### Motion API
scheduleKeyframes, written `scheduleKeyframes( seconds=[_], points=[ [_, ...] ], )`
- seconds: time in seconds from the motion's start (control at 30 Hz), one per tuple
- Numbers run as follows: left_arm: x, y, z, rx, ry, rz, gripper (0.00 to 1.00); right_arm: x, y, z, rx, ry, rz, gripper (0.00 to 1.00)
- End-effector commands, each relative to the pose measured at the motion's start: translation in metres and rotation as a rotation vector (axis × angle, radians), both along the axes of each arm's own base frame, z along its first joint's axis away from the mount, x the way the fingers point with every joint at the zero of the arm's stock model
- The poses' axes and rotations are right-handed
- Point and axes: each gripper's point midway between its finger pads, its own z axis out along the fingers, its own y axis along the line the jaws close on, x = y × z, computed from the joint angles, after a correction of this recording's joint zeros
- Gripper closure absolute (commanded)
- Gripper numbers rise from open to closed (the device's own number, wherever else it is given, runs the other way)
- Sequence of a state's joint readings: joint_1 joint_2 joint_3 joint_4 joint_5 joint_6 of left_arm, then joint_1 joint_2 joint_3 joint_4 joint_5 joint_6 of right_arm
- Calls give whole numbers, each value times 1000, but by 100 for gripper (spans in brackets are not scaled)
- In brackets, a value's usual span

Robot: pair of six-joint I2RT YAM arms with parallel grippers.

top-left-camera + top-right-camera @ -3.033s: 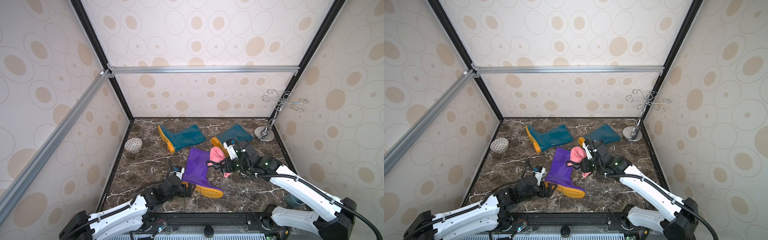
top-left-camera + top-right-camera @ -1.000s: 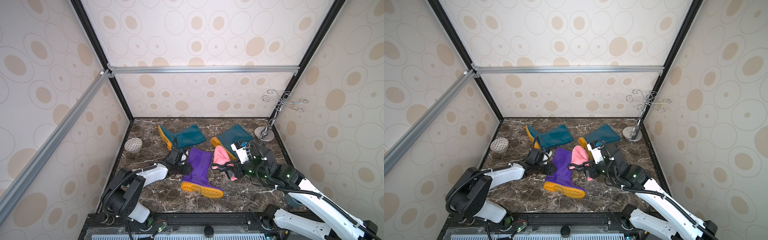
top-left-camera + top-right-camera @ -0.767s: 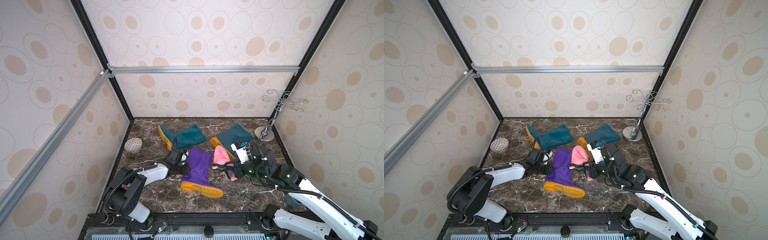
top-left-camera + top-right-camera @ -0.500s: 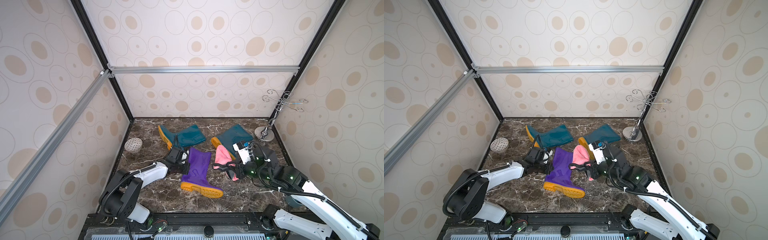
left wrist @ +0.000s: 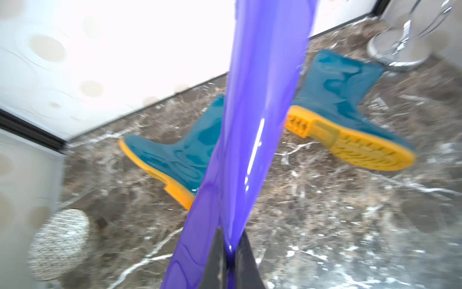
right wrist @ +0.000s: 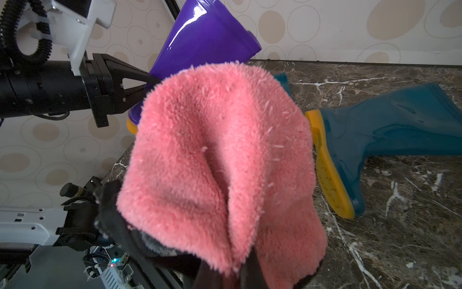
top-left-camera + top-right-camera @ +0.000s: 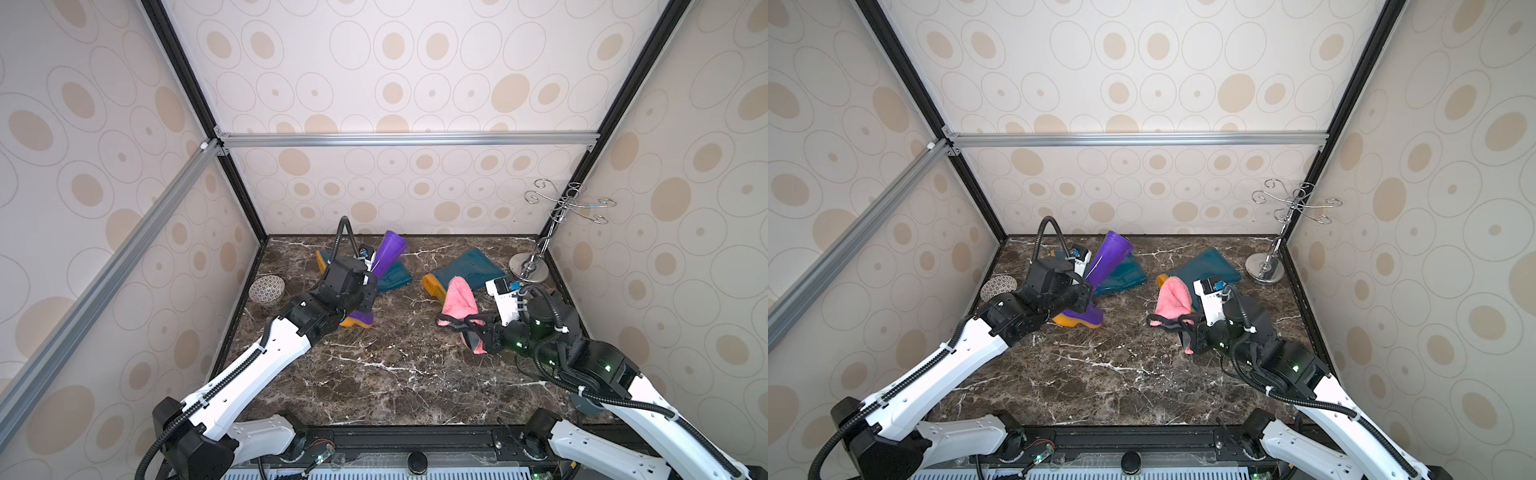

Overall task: Wipe the rubber boots with a cloth
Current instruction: Adjust the rubber boot at the center of the board.

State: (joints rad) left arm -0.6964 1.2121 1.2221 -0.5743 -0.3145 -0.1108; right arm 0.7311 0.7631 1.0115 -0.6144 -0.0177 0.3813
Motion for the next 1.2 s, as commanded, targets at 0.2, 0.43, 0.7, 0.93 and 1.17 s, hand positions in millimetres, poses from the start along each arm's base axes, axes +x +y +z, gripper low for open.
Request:
scheduleKeyframes(
  seconds=[0.2, 0.43, 0.7, 0.93, 1.17],
  points=[
    [-16, -14, -68, 208, 5, -5, 100, -7, -23, 13, 51, -57, -81, 100],
    [-32, -61, -115, 122, 86, -80, 100, -12, -28, 5, 61, -43, -89, 100],
    [-64, -111, -175, 105, 207, -178, 100, -16, -35, -2, 64, -23, -112, 100],
    [-89, -136, -206, 167, 273, -262, 92, -19, -40, -8, 64, -7, -127, 100],
    [-93, -139, -196, 145, 261, -278, 53, -18, -38, -10, 72, 1, -128, 100]
  ],
)
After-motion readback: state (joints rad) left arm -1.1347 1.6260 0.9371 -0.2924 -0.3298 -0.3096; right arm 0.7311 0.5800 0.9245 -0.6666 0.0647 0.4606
